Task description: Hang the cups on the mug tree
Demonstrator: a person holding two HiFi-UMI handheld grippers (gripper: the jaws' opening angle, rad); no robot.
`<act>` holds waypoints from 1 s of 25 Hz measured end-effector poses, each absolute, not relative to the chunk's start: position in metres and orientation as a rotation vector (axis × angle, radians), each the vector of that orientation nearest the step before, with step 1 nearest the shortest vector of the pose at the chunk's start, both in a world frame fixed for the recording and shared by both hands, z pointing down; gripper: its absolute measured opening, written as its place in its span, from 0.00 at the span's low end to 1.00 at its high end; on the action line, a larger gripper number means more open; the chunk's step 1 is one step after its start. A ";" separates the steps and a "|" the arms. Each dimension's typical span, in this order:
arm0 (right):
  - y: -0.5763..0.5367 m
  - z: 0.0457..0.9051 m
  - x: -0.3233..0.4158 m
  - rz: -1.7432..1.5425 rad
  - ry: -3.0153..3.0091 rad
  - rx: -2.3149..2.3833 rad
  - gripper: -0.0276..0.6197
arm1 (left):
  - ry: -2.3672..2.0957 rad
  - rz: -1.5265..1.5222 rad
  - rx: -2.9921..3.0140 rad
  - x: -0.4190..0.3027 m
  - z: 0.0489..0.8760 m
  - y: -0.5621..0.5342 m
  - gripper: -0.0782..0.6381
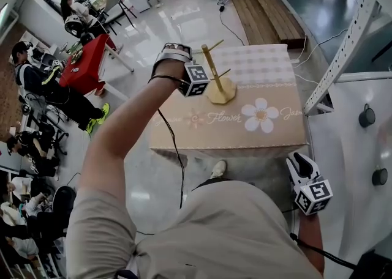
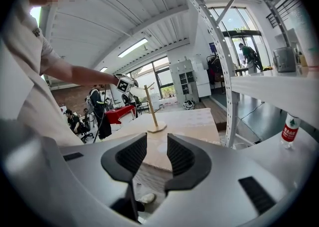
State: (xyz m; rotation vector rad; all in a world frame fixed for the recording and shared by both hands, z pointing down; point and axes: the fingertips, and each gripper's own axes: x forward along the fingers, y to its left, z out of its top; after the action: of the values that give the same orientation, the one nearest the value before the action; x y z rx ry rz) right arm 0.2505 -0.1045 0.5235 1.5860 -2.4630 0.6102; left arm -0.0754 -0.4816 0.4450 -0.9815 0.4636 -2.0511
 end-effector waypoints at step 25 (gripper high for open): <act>-0.090 0.523 0.223 0.518 -2.502 1.457 0.22 | 0.741 -2.023 -1.646 -0.113 0.440 -0.336 0.58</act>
State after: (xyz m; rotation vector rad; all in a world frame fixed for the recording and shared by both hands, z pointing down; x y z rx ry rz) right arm 0.2227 -0.0901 0.5229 1.4574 -2.5021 0.5179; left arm -0.1132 -0.3360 0.4397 -1.6463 0.7411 -2.0234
